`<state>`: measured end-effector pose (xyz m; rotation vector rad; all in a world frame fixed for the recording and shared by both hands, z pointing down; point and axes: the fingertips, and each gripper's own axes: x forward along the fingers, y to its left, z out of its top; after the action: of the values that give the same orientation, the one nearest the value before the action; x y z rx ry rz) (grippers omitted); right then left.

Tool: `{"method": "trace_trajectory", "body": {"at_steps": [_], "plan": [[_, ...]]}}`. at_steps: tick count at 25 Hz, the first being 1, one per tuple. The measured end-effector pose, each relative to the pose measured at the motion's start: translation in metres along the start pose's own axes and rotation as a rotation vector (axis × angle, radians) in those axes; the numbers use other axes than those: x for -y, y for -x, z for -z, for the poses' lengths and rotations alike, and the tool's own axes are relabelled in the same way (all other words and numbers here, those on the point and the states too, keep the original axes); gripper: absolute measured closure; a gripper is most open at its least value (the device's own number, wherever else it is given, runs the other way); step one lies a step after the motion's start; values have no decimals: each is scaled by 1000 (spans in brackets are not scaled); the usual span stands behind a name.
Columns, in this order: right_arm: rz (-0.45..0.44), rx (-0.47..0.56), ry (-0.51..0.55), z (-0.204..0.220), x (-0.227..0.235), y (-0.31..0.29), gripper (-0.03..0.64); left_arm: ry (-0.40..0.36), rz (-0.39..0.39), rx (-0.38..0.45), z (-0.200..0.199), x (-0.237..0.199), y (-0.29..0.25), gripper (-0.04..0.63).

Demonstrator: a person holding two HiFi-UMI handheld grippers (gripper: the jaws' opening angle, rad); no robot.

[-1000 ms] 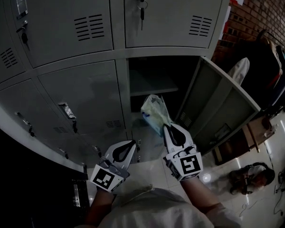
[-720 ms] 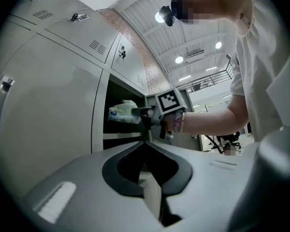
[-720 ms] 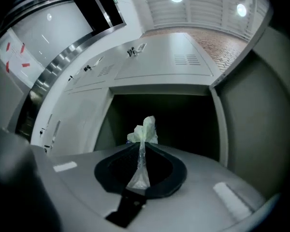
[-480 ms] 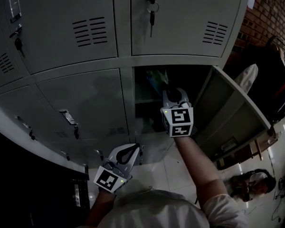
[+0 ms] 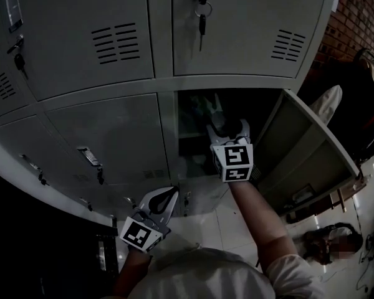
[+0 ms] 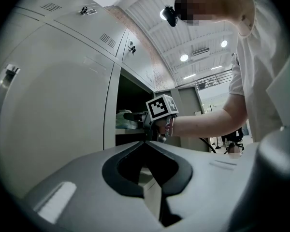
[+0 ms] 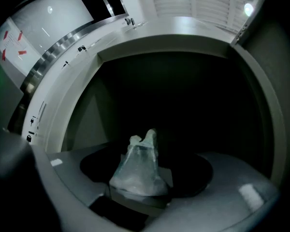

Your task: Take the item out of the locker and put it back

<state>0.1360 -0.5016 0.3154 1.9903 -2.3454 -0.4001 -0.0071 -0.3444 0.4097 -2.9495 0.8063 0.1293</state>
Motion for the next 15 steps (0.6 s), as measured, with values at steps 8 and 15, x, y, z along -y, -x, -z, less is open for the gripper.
{"method": "trace_trajectory", "body": {"at_steps": [8, 15], "plan": [[-13, 92, 1, -14, -4, 89, 454, -3, -30, 28, -10, -6, 7, 626], [-92, -37, -95, 55, -63, 178, 621, 7, -36, 37, -12, 2, 15, 626]]}}
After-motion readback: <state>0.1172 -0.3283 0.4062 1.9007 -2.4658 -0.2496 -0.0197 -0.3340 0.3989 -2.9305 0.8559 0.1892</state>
